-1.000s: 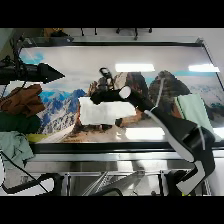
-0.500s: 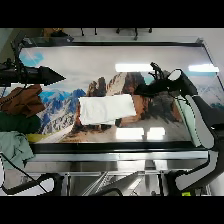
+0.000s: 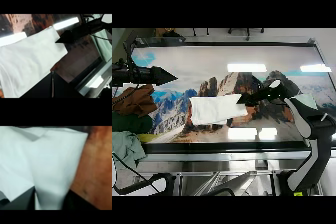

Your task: Fold the shirts.

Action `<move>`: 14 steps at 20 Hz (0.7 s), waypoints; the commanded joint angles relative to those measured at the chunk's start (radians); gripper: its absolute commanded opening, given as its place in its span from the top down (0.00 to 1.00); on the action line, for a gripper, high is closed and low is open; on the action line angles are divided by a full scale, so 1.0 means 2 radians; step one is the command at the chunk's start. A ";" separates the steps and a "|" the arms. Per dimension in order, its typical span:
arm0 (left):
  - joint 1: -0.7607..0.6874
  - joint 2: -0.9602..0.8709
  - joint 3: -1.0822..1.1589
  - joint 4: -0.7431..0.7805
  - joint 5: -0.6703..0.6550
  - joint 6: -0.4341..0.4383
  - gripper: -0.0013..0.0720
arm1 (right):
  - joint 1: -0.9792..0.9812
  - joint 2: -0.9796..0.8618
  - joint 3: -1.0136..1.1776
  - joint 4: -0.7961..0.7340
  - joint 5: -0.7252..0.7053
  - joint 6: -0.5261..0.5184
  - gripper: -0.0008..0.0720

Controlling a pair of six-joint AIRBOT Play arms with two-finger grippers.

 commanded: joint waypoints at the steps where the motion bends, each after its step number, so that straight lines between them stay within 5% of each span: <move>1: 0.000 0.000 0.000 0.000 0.000 -0.001 0.96 | 0.017 -0.010 0.003 0.081 -0.006 -0.056 0.87; 2: 0.000 0.000 0.000 0.000 0.000 -0.001 0.96 | 0.017 -0.002 0.007 0.094 -0.006 -0.060 0.95; 6: 0.000 0.000 0.000 0.001 -0.011 0.000 0.96 | -0.011 0.069 0.039 0.092 -0.013 -0.056 0.96; 14: 0.000 0.000 0.000 0.002 -0.017 0.000 0.96 | -0.208 0.233 0.059 0.092 -0.020 0.047 0.96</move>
